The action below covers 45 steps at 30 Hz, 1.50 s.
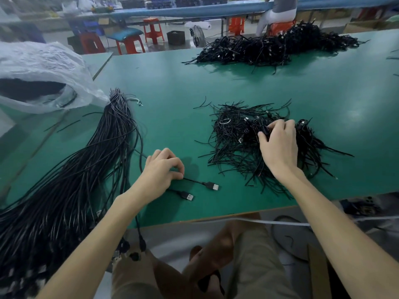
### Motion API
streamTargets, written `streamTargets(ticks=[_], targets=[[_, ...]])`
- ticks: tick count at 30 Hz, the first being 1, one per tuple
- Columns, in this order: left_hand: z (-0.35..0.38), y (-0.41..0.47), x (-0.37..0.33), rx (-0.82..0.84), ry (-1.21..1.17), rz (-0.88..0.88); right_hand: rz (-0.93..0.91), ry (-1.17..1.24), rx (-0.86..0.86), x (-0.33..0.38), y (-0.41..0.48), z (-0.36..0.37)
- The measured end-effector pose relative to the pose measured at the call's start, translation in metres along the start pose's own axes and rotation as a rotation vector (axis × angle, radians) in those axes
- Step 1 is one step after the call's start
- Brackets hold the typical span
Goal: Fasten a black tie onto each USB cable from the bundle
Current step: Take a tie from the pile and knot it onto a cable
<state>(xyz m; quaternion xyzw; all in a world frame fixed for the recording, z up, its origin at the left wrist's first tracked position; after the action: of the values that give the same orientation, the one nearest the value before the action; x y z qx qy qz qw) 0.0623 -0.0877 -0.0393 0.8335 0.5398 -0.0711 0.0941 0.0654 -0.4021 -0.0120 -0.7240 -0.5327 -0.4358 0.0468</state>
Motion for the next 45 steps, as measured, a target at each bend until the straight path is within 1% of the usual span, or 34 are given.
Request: streamTargets(ticks=[3, 5, 7, 10, 12, 14, 15, 16, 17, 19, 21, 23, 25, 29, 33, 36, 38, 40, 42, 45], targets=[[0.001, 0.001, -0.005, 0.009, -0.040, -0.037, -0.088, -0.106, -0.012, 0.012, -0.007, -0.001], [-0.002, 0.001, -0.006, 0.015, -0.153, -0.110, -0.179, -0.143, -0.030, 0.026, -0.016, -0.001], [-0.012, 0.001, -0.013, -0.009, -0.271, -0.124, -0.284, -0.129, -0.012, 0.042, -0.028, 0.004], [-0.038, -0.003, -0.037, -0.085, -0.408, -0.030, -0.399, 0.058, 0.133, 0.069, -0.054, 0.020], [-0.053, -0.009, -0.058, -0.116, -0.566, 0.060, -0.463, 0.171, 0.275, 0.094, -0.074, 0.036], [-0.060, -0.016, -0.081, -0.082, -0.767, 0.162, -0.491, 0.367, 0.485, 0.116, -0.098, 0.059], [-0.060, -0.018, -0.093, -0.057, -0.809, 0.206, -0.420, 0.594, 0.627, 0.129, -0.109, 0.067], [-0.060, -0.019, -0.101, -0.058, -0.795, 0.232, -0.387, 0.763, 0.687, 0.140, -0.118, 0.070], [-0.059, -0.019, -0.104, -0.091, -0.777, 0.235, -0.356, 0.835, 0.675, 0.143, -0.120, 0.073], [-0.060, -0.014, -0.095, -0.180, -0.835, 0.154, -0.214, 0.798, 0.664, 0.132, -0.117, 0.081], [-0.059, -0.009, -0.076, -0.227, -0.987, 0.032, -0.076, 0.790, 0.678, 0.120, -0.115, 0.092], [-0.055, -0.005, -0.055, -0.239, -1.100, -0.053, -0.037, 0.848, 0.694, 0.117, -0.113, 0.089], [-0.053, -0.002, -0.036, -0.254, -1.212, -0.114, -0.063, 0.767, 0.717, 0.112, -0.114, 0.087], [-0.051, 0.002, -0.008, -0.242, -1.518, -0.221, -0.135, 0.607, 0.705, 0.098, -0.117, 0.078], [-0.052, 0.003, -0.010, -0.191, -1.734, -0.167, -0.238, 0.330, 0.730, 0.098, -0.125, 0.079], [-0.054, 0.002, -0.019, -0.130, -1.771, -0.120, -0.248, 0.326, 0.742, 0.100, -0.127, 0.079], [-0.057, 0.001, -0.026, -0.098, -1.687, -0.074, -0.205, 0.408, 0.752, 0.097, -0.126, 0.079], [-0.060, -0.001, -0.031, -0.074, -1.623, -0.011, -0.139, 0.547, 0.758, 0.096, -0.124, 0.075], [-0.062, -0.002, -0.033, -0.048, -1.645, 0.038, -0.108, 0.669, 0.795, 0.097, -0.124, 0.071], [-0.063, -0.003, -0.030, -0.008, -1.721, 0.068, -0.061, 0.842, 0.897, 0.098, -0.126, 0.066]])
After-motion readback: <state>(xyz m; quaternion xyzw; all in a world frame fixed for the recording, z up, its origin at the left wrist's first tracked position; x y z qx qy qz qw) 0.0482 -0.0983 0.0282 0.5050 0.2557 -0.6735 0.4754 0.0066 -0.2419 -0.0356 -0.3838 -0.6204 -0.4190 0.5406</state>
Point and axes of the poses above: each hand's wrist, its own y-axis towards the middle knuckle, its own z-axis out of the palm, x = y × z, the point moved 8 cm from there along y, towards the middle knuckle, and after that the axes turned 14 degrees about y, right-handed, at the moved point
